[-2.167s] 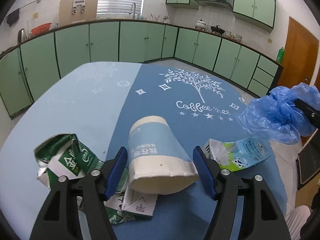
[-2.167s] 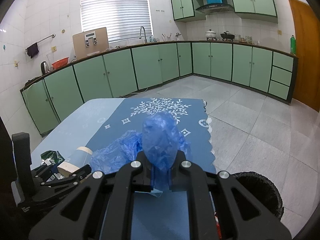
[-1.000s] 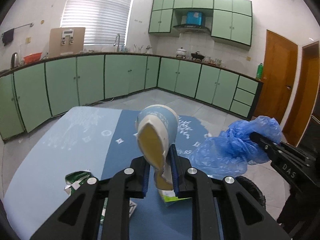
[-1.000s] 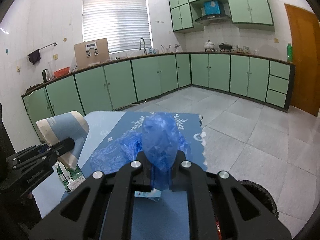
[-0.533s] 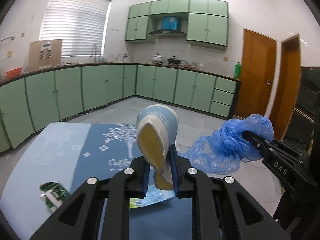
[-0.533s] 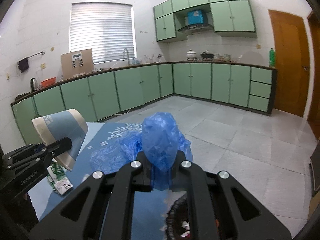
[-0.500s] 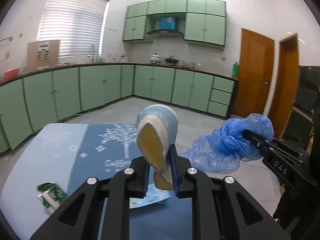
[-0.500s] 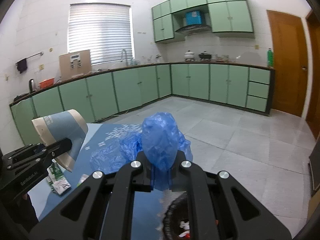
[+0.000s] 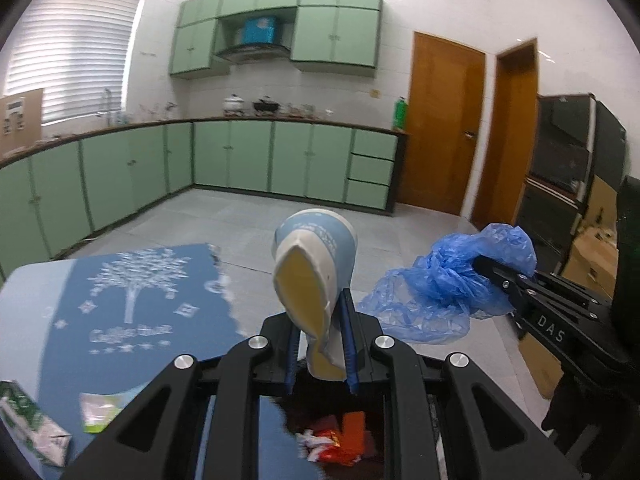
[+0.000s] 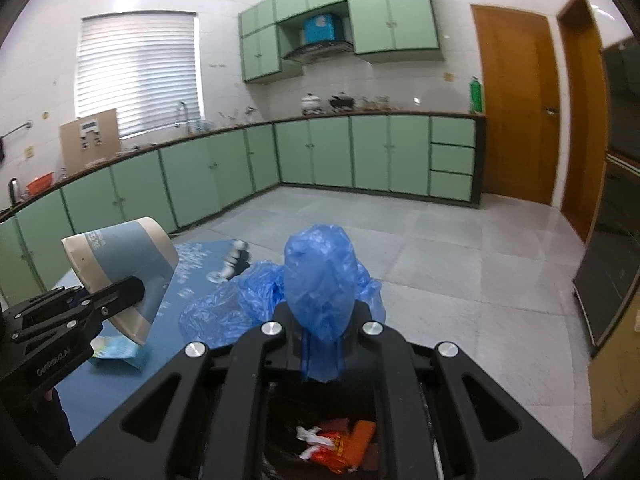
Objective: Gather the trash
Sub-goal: 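Carry the paper cup and blue bag over the black bin and open both tools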
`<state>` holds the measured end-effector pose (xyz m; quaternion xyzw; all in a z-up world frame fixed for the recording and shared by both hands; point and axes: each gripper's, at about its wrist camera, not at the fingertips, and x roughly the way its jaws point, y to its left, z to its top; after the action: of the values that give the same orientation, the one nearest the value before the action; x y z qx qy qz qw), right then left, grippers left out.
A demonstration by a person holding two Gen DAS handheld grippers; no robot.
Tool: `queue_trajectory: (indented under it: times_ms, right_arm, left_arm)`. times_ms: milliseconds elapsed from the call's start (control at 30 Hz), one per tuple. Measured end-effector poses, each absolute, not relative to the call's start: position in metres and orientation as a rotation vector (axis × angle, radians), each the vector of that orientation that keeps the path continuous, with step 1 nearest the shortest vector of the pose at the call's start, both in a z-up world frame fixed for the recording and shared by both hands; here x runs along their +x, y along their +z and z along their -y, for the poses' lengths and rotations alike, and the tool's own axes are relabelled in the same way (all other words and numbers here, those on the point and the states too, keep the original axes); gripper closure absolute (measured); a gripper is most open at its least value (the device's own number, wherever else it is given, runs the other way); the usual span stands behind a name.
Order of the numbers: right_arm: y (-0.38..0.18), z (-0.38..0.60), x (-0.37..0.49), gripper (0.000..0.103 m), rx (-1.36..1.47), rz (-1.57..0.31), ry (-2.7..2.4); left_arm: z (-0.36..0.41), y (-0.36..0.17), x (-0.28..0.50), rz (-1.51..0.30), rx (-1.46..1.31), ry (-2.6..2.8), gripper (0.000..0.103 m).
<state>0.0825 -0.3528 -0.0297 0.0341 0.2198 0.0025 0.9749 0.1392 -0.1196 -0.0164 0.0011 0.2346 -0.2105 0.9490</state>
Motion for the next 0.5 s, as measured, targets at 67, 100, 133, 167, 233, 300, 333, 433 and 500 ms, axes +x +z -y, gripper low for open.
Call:
queue_trajectory:
  times_ms: [67,100,133,167,233,300,333,433,500]
  right_arm:
    - [-0.04,0.366,0.084,0.095,0.075,-0.462,-0.022]
    - [-0.046,0.373,0.085,0.095,0.077,-0.474,-0.038]
    - [-0.052,0.379,0.086,0.095,0.078,-0.485,-0.05]
    - [-0.057,0.382,0.087,0.095,0.079,-0.495,-0.059]
    - [-0.071,0.391,0.091,0.095,0.082,-0.525,-0.078]
    - [-0.086,0.396,0.097,0.095,0.09,-0.556,-0.091]
    - [-0.092,0.397,0.1,0.095,0.093,-0.569,-0.096]
    - [-0.111,0.399,0.113,0.094,0.104,-0.616,-0.11]
    - [-0.125,0.399,0.122,0.092,0.103,-0.655,-0.114]
  left_arm:
    - [0.137,-0.026,0.144,-0.494,0.016,-0.449,0.085]
    - [0.144,-0.032,0.147,-0.505,0.022,-0.459,0.085]
    - [0.15,-0.037,0.149,-0.515,0.027,-0.465,0.085]
    - [0.158,-0.044,0.154,-0.529,0.034,-0.474,0.085]
    - [0.169,-0.055,0.16,-0.55,0.042,-0.487,0.085]
    - [0.179,-0.065,0.166,-0.572,0.049,-0.5,0.085]
    - [0.184,-0.072,0.17,-0.586,0.052,-0.507,0.084]
    - [0.197,-0.087,0.179,-0.616,0.068,-0.519,0.083]
    - [0.204,-0.097,0.186,-0.641,0.075,-0.532,0.079]
